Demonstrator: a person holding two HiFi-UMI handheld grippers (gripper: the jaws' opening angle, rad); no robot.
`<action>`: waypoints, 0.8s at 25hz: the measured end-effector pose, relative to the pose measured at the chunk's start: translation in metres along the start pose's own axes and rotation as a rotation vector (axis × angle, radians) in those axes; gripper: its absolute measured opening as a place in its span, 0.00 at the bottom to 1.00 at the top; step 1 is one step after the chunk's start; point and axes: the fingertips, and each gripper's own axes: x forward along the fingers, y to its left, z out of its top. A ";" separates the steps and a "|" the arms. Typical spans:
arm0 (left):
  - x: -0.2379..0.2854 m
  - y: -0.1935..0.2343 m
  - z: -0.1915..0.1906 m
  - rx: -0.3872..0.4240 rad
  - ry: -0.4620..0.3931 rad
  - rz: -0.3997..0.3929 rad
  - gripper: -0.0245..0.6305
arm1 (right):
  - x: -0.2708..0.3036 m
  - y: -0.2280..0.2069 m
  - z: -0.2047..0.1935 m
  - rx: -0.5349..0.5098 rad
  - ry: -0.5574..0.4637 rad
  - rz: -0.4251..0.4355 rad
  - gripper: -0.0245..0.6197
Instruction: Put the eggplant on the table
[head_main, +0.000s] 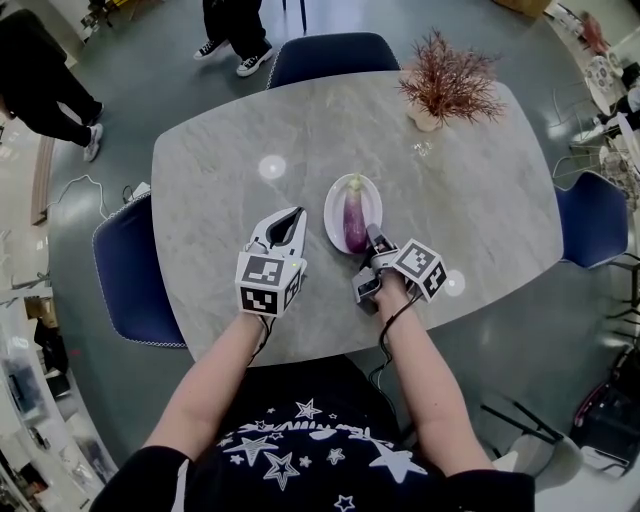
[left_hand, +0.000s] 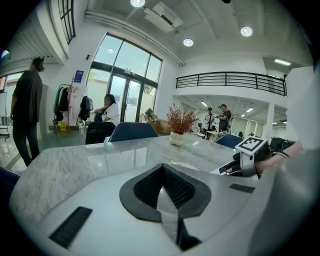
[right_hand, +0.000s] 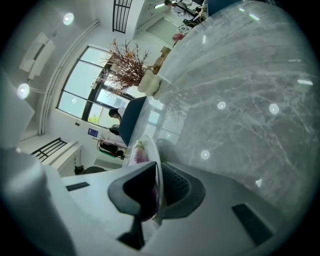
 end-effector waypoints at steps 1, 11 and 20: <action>0.000 0.000 0.000 0.002 0.002 -0.001 0.05 | 0.000 0.000 0.000 0.001 0.002 -0.002 0.08; -0.010 -0.002 0.005 0.021 -0.002 -0.006 0.05 | -0.002 0.001 0.003 -0.051 -0.017 -0.015 0.09; -0.021 -0.003 0.013 0.027 -0.030 0.017 0.05 | -0.016 -0.002 0.012 -0.079 -0.046 -0.008 0.20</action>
